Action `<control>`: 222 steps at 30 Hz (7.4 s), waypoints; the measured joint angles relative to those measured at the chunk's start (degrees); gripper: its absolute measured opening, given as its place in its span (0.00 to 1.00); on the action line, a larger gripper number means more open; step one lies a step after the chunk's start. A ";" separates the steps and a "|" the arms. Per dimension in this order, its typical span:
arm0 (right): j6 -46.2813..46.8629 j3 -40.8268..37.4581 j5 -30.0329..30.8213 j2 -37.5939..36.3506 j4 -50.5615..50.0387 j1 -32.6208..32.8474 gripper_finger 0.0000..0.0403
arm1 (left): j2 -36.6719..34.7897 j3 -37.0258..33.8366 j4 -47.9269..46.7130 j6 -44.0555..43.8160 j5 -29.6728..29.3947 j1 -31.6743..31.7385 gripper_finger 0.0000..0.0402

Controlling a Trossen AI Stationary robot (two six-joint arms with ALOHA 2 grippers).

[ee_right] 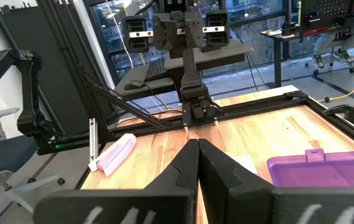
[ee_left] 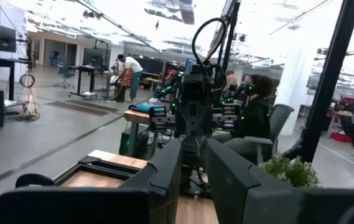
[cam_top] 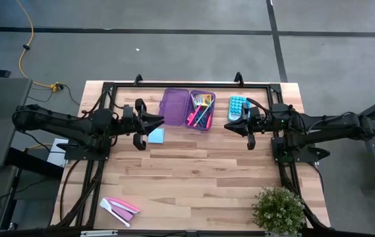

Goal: Pack school essentials
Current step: Put the blue sticky note into the purple supply box

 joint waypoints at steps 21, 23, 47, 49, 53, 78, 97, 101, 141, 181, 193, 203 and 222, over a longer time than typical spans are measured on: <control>-2.55 0.00 -0.02 0.01 0.07 0.00 0.00 | 0.02 0.02 0.00 0.00 0.03 0.00 0.17; -2.53 0.00 -0.02 0.00 0.06 0.00 0.00 | 0.04 0.26 -0.32 -0.90 -0.45 0.00 0.17; -2.97 0.00 1.89 0.00 -0.08 0.00 0.00 | 15.06 10.40 -66.00 -8.89 -0.41 4.07 0.51; -2.98 0.00 2.71 0.00 -0.09 0.00 0.00 | 18.69 10.40 -65.80 -4.67 1.22 4.07 0.51; -2.97 0.00 2.84 0.00 -0.25 0.00 0.00 | 25.43 10.40 -65.83 3.03 2.21 4.05 0.50; -2.39 0.00 2.51 0.01 -0.86 0.01 0.00 | 39.02 10.62 -61.74 11.94 1.56 8.21 0.43; -2.32 0.00 2.54 0.02 -0.86 0.01 0.00 | 38.60 10.38 -60.78 11.52 -0.16 7.87 0.01; -2.33 0.00 2.54 0.01 -0.86 0.01 0.00 | 37.21 10.77 -61.45 11.48 0.48 7.87 0.00; -2.31 0.00 2.56 0.01 -1.34 0.01 0.00 | 39.54 14.68 -53.53 -9.56 3.49 12.90 0.00; -1.21 0.00 2.29 0.01 -3.54 0.02 0.00 | 35.67 12.02 -48.81 -22.43 -8.62 2.23 0.00; -0.99 0.00 2.29 0.02 -4.09 0.02 0.00 | 41.98 12.13 -40.30 -14.83 -3.53 12.30 0.00; 0.20 0.00 2.29 0.02 -4.39 0.02 0.00 | 43.77 12.32 -49.24 -14.57 -0.56 12.21 0.00; 0.04 0.00 2.29 0.02 -6.03 0.02 0.00 | 39.52 12.02 -75.30 -25.57 -2.68 1.16 0.00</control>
